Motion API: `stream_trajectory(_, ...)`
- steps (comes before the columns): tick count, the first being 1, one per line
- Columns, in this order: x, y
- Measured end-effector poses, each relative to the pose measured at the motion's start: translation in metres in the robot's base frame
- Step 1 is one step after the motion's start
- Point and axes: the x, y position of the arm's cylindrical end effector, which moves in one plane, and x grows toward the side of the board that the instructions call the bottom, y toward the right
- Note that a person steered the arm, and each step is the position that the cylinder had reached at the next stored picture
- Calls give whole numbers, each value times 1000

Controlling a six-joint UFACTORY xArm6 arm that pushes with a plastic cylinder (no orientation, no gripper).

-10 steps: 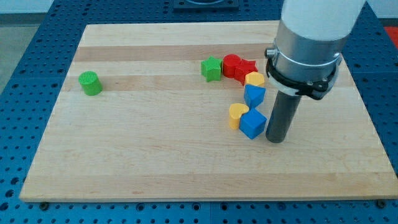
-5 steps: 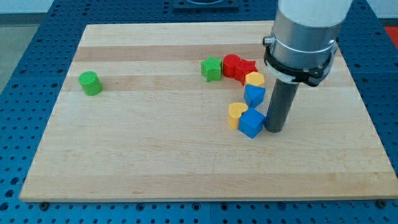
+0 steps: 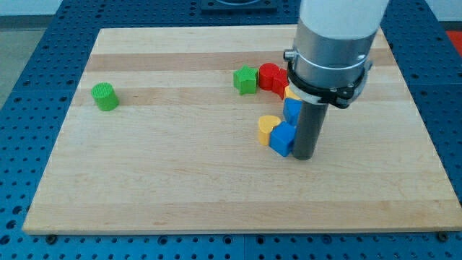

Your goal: Move the blue cube left to the blue traingle

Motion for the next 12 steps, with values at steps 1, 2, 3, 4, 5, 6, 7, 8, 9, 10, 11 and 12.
stream_trajectory(1, -9, -4)
stream_trajectory(2, -20, -4)
stream_trajectory(3, -29, -4)
stream_trajectory(4, -35, -4)
stream_trajectory(5, -36, -4)
stream_trajectory(6, -29, -4)
stream_trajectory(7, -5, -4)
stream_trajectory(8, 0, -14)
stream_trajectory(9, 0, -31)
stream_trajectory(10, 0, -43)
stream_trajectory(11, -1, -43)
stream_trajectory(12, -3, -43)
